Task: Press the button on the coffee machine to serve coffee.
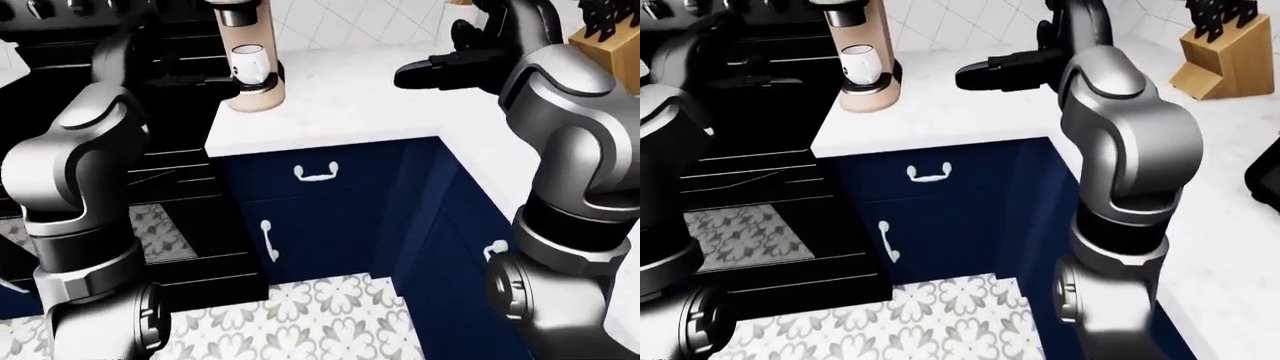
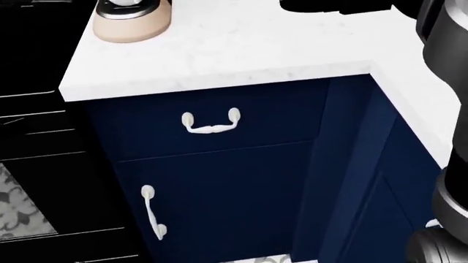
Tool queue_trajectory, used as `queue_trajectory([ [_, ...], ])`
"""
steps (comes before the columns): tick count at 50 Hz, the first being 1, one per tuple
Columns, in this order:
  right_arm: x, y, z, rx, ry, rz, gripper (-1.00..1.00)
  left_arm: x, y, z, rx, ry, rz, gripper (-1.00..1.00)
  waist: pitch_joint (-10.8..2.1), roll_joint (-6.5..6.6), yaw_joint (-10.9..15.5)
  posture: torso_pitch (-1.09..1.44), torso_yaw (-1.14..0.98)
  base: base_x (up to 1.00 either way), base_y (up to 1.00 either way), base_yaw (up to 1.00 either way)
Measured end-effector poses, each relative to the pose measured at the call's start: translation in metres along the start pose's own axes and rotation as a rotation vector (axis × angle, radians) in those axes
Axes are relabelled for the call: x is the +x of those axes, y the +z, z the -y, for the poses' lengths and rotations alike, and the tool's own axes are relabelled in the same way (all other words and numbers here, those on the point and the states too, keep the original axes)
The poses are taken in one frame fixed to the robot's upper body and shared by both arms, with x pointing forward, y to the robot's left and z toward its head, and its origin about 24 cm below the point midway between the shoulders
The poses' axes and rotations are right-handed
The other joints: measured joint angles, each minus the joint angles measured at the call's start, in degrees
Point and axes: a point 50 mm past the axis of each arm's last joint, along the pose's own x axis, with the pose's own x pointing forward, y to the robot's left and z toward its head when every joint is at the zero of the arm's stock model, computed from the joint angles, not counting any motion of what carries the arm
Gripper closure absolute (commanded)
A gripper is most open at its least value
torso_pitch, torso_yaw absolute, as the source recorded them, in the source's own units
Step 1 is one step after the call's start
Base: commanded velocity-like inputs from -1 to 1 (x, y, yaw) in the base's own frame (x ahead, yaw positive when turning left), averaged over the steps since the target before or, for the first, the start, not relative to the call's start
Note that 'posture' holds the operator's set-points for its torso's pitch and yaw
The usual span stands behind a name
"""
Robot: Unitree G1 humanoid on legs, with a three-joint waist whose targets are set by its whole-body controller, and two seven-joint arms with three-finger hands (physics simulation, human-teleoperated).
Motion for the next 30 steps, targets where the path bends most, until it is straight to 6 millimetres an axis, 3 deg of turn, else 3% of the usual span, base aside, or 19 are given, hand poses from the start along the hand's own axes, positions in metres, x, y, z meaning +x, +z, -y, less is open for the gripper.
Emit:
queue_trajectory([
  [3, -0.001, 0.003, 0.000, 0.002, 0.003, 0.017, -1.00, -0.001, 0.005, -0.001, 0.001, 0.007, 0.026, -1.00, -0.08, 1.93, -0.2, 0.00, 0.00, 0.12, 0.17, 0.00],
  [6, -0.001, 0.004, -0.001, 0.003, 0.004, 0.024, -1.00, 0.000, 0.005, -0.002, 0.001, 0.009, 0.031, -1.00, -0.62, 5.14, -0.6, 0.00, 0.00, 0.12, 0.16, 0.00],
  [7, -0.001, 0.002, -0.004, 0.004, 0.015, 0.018, -1.00, 0.000, 0.003, -0.005, 0.000, 0.019, 0.027, -1.00, -0.40, 4.43, -0.3, 0.00, 0.00, 0.12, 0.16, 0.00],
  [9, 0.001, -0.003, -0.008, -0.002, 0.037, -0.004, -1.00, 0.002, -0.003, -0.009, -0.004, 0.037, 0.001, -1.00, 0.22, 4.30, 0.0, 0.00, 0.00, 0.12, 0.17, 0.00],
  [11, 0.001, -0.005, -0.010, -0.002, 0.049, -0.015, -1.00, 0.003, -0.007, -0.010, -0.003, 0.047, -0.019, -1.00, 0.05, 3.75, 0.1, 0.00, 0.00, 0.12, 0.16, 0.00],
  [17, 0.000, 0.004, -0.006, 0.000, 0.030, 0.023, -1.00, 0.001, 0.002, -0.006, 0.000, 0.028, 0.018, -1.00, -0.10, 0.29, 0.3, 0.00, 0.00, 0.12, 0.17, 0.00],
  [20, -0.001, 0.005, -0.007, 0.000, 0.031, 0.033, -1.00, -0.001, 0.005, -0.005, -0.004, 0.027, 0.032, -1.00, -0.47, -2.34, 0.7, 0.00, 0.00, 0.13, 0.16, 0.00],
  [22, 0.001, 0.001, -0.004, 0.001, 0.021, 0.015, -1.00, -0.001, 0.002, -0.001, -0.008, 0.011, 0.022, -1.00, 0.09, -1.20, -0.1, 0.00, 0.00, 0.12, 0.16, 0.00],
  [25, 0.002, -0.006, 0.000, 0.003, 0.000, -0.021, -1.00, 0.001, -0.006, 0.003, -0.004, -0.012, -0.019, -1.00, -0.18, -1.64, -0.3, 0.00, 0.00, 0.12, 0.19, 0.00],
  [30, 0.000, 0.003, -0.002, 0.000, 0.007, 0.012, -1.00, 0.001, -0.002, -0.001, -0.009, 0.005, -0.003, -1.00, -0.19, 0.14, 0.0, 0.00, 0.00, 0.11, 0.29, 0.00],
])
